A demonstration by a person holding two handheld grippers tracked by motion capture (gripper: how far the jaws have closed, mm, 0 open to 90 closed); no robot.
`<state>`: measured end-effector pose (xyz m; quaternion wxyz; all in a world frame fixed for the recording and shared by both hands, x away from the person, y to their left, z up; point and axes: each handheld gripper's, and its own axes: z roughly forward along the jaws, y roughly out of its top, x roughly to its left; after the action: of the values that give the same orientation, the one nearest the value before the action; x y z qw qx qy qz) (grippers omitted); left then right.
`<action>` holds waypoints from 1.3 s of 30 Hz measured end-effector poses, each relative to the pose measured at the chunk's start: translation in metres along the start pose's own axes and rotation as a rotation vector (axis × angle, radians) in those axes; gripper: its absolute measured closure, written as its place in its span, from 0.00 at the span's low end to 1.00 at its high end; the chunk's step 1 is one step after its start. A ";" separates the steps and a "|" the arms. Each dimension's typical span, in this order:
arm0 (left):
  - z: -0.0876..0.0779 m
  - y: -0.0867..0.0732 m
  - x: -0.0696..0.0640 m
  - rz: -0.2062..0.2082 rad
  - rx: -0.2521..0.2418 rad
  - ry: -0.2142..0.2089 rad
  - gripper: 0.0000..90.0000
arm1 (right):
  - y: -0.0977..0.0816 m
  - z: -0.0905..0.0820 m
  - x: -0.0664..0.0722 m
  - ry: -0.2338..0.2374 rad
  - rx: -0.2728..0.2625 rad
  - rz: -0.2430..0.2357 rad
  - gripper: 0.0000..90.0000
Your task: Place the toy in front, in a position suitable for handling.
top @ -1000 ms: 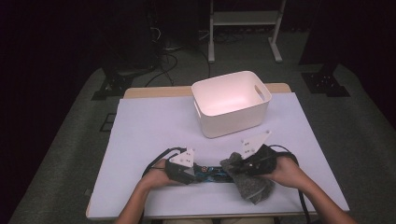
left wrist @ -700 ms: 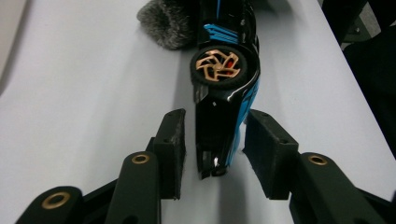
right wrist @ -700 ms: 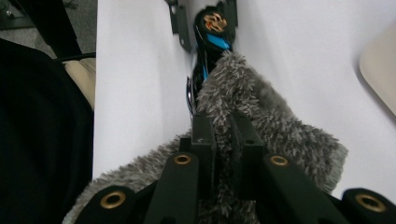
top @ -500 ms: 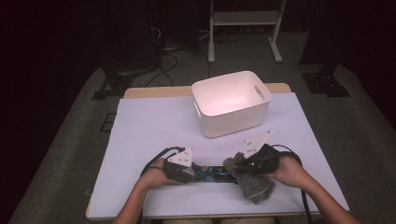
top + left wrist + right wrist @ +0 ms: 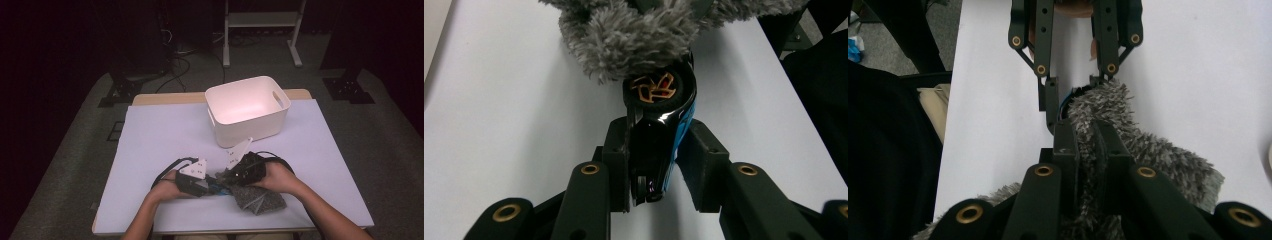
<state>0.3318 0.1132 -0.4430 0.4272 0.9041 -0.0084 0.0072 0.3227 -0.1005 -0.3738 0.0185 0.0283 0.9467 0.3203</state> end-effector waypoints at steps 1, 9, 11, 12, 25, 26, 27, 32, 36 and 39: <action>-0.001 0.000 0.000 -0.006 0.003 0.004 0.73 | 0.000 0.000 0.000 -0.001 0.003 0.001 0.90; -0.008 -0.003 0.002 -0.007 -0.024 0.005 0.77 | -0.013 -0.017 -0.002 -0.008 0.014 0.040 0.90; -0.008 -0.003 0.002 -0.006 -0.029 0.001 0.78 | -0.007 -0.018 -0.001 0.004 -0.006 0.037 0.90; -0.008 -0.004 0.002 -0.006 -0.031 -0.003 0.78 | -0.002 -0.017 0.000 0.010 -0.015 0.032 0.90; -0.007 -0.004 0.002 -0.013 -0.040 -0.008 0.78 | 0.022 0.014 -0.007 0.054 0.033 -0.001 0.90; -0.007 -0.004 0.002 -0.011 -0.040 -0.006 0.78 | 0.020 0.012 -0.007 0.051 0.035 0.007 0.90; -0.007 -0.004 0.002 -0.010 -0.038 -0.004 0.78 | 0.016 0.009 -0.006 0.044 0.038 0.018 0.90; -0.006 -0.004 0.002 -0.017 -0.039 -0.002 0.78 | 0.002 -0.003 -0.006 0.015 0.049 0.036 0.90; -0.006 -0.003 0.002 -0.012 -0.034 -0.003 0.77 | 0.003 -0.004 -0.005 0.010 0.046 0.026 0.90; -0.005 -0.003 0.001 -0.007 -0.031 -0.007 0.77 | 0.015 0.004 -0.003 0.023 0.043 0.009 0.90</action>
<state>0.3333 0.1190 -0.4417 0.4413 0.8973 -0.0068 0.0026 0.3269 -0.0865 -0.3678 0.0055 0.0293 0.9534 0.3004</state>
